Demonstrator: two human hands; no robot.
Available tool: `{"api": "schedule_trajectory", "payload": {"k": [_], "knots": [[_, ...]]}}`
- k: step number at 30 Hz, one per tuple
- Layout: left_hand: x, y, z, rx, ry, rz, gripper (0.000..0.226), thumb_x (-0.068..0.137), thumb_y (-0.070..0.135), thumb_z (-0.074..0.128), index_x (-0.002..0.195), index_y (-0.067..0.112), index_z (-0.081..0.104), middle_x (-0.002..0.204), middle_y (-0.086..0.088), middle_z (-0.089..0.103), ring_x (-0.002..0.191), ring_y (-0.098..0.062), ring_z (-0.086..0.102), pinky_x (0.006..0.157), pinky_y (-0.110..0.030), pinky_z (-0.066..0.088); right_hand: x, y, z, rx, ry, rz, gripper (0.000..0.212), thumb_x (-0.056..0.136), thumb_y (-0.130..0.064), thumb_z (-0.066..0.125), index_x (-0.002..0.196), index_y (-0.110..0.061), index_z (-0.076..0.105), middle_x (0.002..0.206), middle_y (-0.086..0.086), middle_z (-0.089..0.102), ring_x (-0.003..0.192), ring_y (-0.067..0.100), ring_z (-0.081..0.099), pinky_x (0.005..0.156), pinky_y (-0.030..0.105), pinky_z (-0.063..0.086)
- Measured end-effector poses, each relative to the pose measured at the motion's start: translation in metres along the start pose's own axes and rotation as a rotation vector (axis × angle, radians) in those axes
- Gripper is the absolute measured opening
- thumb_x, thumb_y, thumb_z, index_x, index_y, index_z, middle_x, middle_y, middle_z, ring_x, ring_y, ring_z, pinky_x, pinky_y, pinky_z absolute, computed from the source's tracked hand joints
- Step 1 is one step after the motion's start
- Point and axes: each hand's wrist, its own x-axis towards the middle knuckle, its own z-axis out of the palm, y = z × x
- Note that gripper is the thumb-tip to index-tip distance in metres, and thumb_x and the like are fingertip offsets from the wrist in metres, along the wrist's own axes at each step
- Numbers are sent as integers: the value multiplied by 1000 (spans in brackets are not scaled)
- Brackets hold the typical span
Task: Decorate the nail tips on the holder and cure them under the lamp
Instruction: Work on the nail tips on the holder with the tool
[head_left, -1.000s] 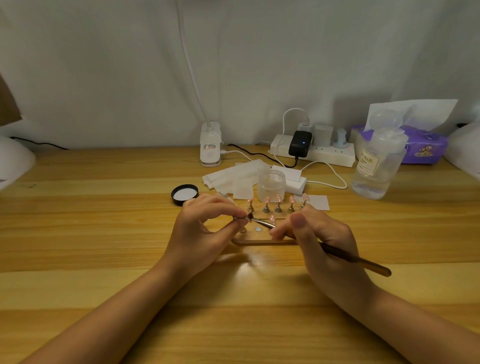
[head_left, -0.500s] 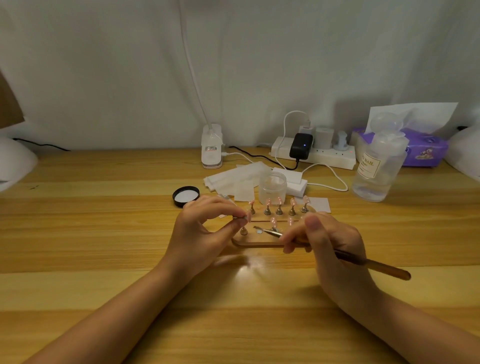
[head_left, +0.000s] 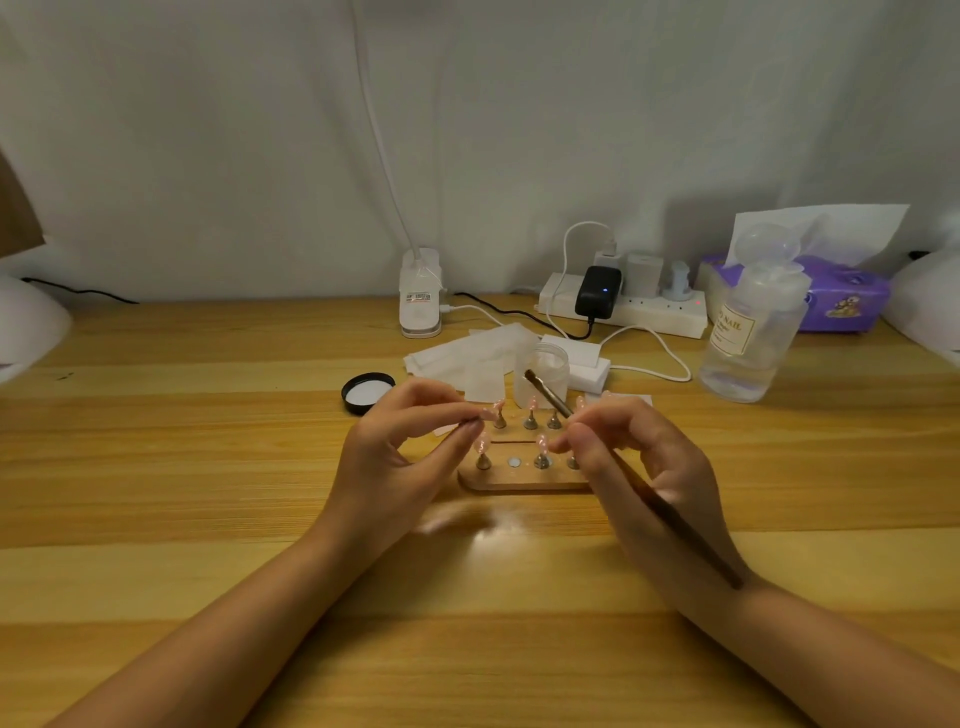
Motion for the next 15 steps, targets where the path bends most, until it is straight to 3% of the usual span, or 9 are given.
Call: {"api": "schedule_trajectory", "payload": {"k": [4, 8, 15], "knots": [[1, -1, 1, 13, -7, 47, 22, 78, 2, 62, 98, 9, 68, 88, -5, 67, 84, -11, 62, 75, -28, 52, 1, 1, 0, -103, -50, -122, 14, 85, -42, 52, 89, -31, 58, 85, -17, 61, 82, 2, 58, 69, 13, 46], [1, -3, 2, 1, -17, 56, 23, 79, 7, 58, 100, 14, 65, 90, -1, 67, 86, -9, 62, 78, -27, 52, 0, 3, 0, -106, -73, -155, 37, 94, -49, 32, 87, -28, 61, 86, -20, 61, 86, -3, 59, 76, 27, 47], [2, -6, 3, 24, -27, 82, 30, 80, -6, 59, 100, 16, 63, 90, 6, 66, 86, -6, 62, 77, -23, 51, 2, 4, 2, -106, -80, -179, 30, 95, -44, 31, 95, -33, 59, 89, -22, 61, 90, -4, 59, 81, 27, 47]]}}
